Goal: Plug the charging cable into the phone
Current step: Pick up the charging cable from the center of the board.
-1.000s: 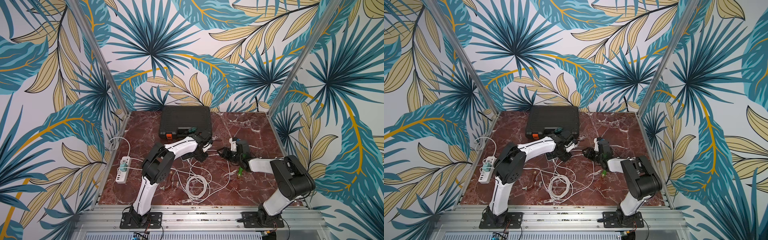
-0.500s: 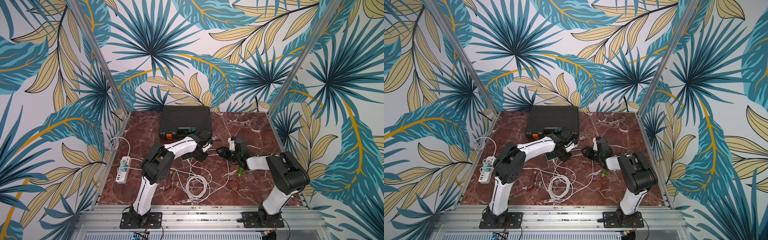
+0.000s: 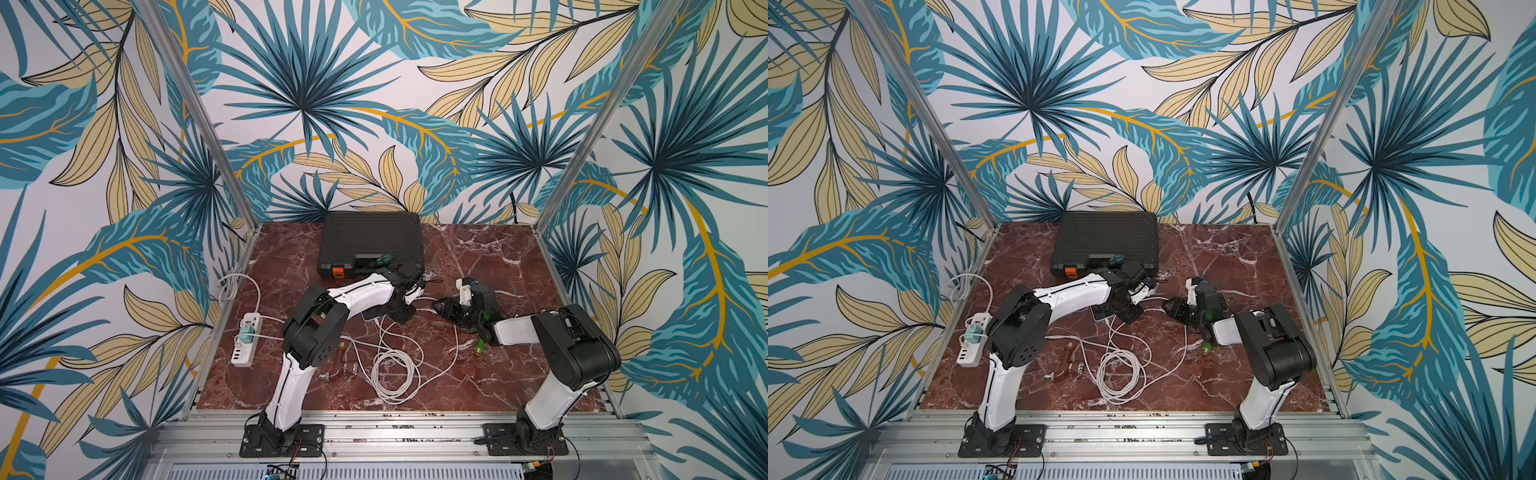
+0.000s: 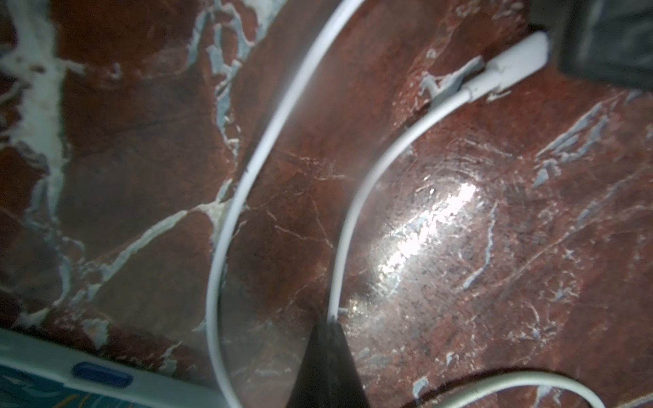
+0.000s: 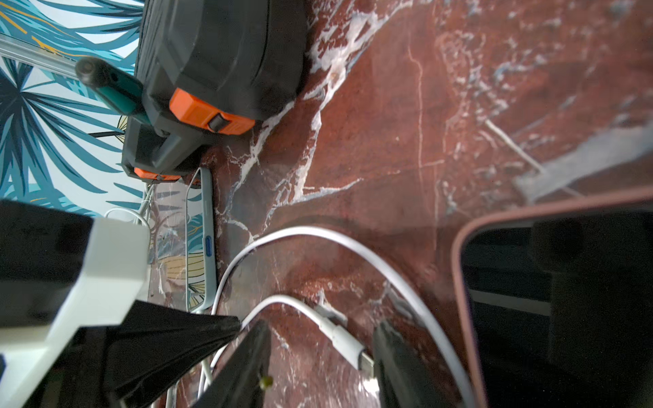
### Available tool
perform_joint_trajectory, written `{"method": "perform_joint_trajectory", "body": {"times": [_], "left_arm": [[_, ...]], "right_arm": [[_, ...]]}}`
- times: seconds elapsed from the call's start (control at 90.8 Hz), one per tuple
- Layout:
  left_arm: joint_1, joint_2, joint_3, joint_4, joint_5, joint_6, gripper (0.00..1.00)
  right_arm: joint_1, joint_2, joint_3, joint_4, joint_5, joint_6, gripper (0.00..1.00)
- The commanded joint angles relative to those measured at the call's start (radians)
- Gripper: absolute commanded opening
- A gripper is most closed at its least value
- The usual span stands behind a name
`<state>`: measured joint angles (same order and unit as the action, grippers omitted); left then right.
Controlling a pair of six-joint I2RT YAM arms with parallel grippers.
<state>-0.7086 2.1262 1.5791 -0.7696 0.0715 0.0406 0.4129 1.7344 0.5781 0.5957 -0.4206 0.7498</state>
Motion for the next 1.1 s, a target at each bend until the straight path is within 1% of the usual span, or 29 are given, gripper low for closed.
{"method": "perform_joint_trajectory", "body": {"times": [0.0,0.198,0.374,0.43,0.507,0.606,0.639,0.903,0.991,1.09], "left_arm": [[-0.014,0.053,-0.042,0.036,0.062,0.007,0.0],[-0.014,0.054,-0.046,0.038,0.062,0.007,0.0],[-0.013,0.056,-0.047,0.039,0.063,0.005,0.0],[-0.014,0.057,-0.048,0.039,0.063,0.006,0.0],[-0.014,0.053,-0.048,0.039,0.063,0.006,0.0],[-0.014,0.051,-0.05,0.04,0.066,0.005,0.0],[-0.014,0.05,-0.052,0.041,0.067,0.006,0.0],[-0.014,0.049,-0.054,0.044,0.069,0.008,0.0],[-0.014,0.051,-0.051,0.043,0.071,0.01,0.0],[-0.014,0.052,-0.051,0.041,0.072,0.008,0.0]], "right_arm": [[0.002,-0.005,-0.039,-0.008,-0.05,0.036,0.52],[0.002,0.026,-0.012,0.008,-0.089,0.048,0.51],[0.001,0.023,-0.034,0.029,-0.12,0.059,0.51],[0.001,0.01,-0.033,-0.011,-0.102,0.029,0.51],[0.001,-0.025,-0.026,-0.085,-0.037,-0.036,0.52],[0.001,-0.049,0.013,-0.236,0.054,-0.113,0.56],[0.001,-0.051,0.028,-0.27,0.066,-0.124,0.56],[0.002,-0.102,-0.015,-0.317,0.032,-0.124,0.57],[0.001,-0.084,-0.01,-0.298,0.012,-0.125,0.57],[0.001,-0.043,0.012,-0.289,0.018,-0.136,0.57]]}}
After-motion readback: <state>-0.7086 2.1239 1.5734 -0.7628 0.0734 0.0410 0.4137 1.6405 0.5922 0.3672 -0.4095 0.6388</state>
